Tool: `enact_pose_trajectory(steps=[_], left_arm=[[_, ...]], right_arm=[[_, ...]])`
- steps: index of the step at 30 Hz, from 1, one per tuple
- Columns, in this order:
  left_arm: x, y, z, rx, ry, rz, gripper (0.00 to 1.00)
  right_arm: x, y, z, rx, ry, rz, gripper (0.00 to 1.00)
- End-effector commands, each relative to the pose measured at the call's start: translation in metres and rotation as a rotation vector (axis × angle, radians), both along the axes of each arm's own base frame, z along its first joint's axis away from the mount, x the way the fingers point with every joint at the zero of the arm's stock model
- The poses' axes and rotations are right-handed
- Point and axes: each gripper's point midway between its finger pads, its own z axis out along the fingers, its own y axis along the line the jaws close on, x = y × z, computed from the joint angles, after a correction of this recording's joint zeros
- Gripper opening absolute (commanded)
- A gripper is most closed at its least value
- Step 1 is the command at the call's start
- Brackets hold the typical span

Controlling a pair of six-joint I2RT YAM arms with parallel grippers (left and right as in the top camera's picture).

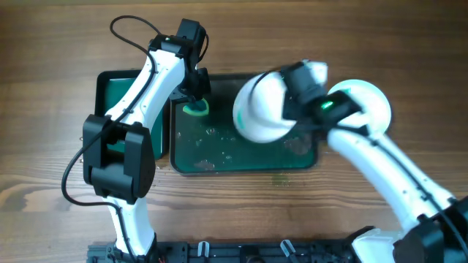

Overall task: Clean dirty plates on tray and stack at the side
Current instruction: 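Carry the plates with the right gripper and stack them on the right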

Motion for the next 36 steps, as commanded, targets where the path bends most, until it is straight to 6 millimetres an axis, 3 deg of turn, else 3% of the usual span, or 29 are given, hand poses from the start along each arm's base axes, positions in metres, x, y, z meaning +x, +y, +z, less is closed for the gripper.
enact_pose_trajectory(steps=[1, 5, 8, 10, 13, 20, 21, 22, 24, 27, 30, 31, 36], left_arm=[[0.006, -0.004, 0.019, -0.029, -0.049, 0.016, 0.04], [0.006, -0.004, 0.019, -0.029, -0.048, 0.016, 0.04], [0.006, -0.004, 0.019, -0.029, -0.049, 0.016, 0.04], [0.006, -0.004, 0.019, -0.029, -0.049, 0.016, 0.04], [0.006, -0.004, 0.019, -0.029, -0.049, 0.016, 0.04], [0.006, -0.004, 0.019, -0.029, -0.05, 0.015, 0.04], [0.007, -0.003, 0.019, -0.026, -0.05, 0.015, 0.04], [0.007, -0.002, 0.019, -0.02, -0.052, 0.012, 0.04], [0.012, -0.001, 0.023, -0.013, -0.076, -0.036, 0.04], [0.017, 0.01, 0.042, -0.006, -0.099, -0.065, 0.04], [0.02, 0.035, 0.068, -0.002, -0.118, -0.029, 0.04], [0.019, 0.044, 0.072, 0.001, -0.116, -0.014, 0.04], [0.002, 0.093, 0.065, 0.028, -0.026, -0.013, 0.04]], right_arm=[[0.01, -0.04, 0.007, 0.244, 0.045, -0.034, 0.04], [0.006, -0.128, 0.001, 0.254, 0.058, -0.247, 0.04], [-0.01, -0.186, -0.013, 0.239, 0.072, -0.42, 0.04], [-0.023, -0.211, -0.026, 0.231, 0.086, -0.5, 0.04], [-0.036, -0.231, -0.048, 0.236, 0.087, -0.571, 0.04], [-0.044, -0.227, -0.091, 0.251, 0.063, -0.568, 0.04], [-0.045, -0.225, -0.094, 0.256, 0.066, -0.566, 0.13], [-0.046, -0.223, -0.096, 0.261, 0.07, -0.563, 0.37], [-0.044, -0.219, -0.095, 0.283, 0.063, -0.545, 0.56], [-0.032, -0.202, -0.081, 0.36, 0.044, -0.432, 0.77], [-0.02, -0.184, -0.054, 0.437, 0.025, -0.306, 0.8], [-0.018, -0.18, -0.045, 0.442, 0.021, -0.274, 0.88], [-0.008, -0.17, -0.011, 0.412, 0.019, -0.188, 0.91]])
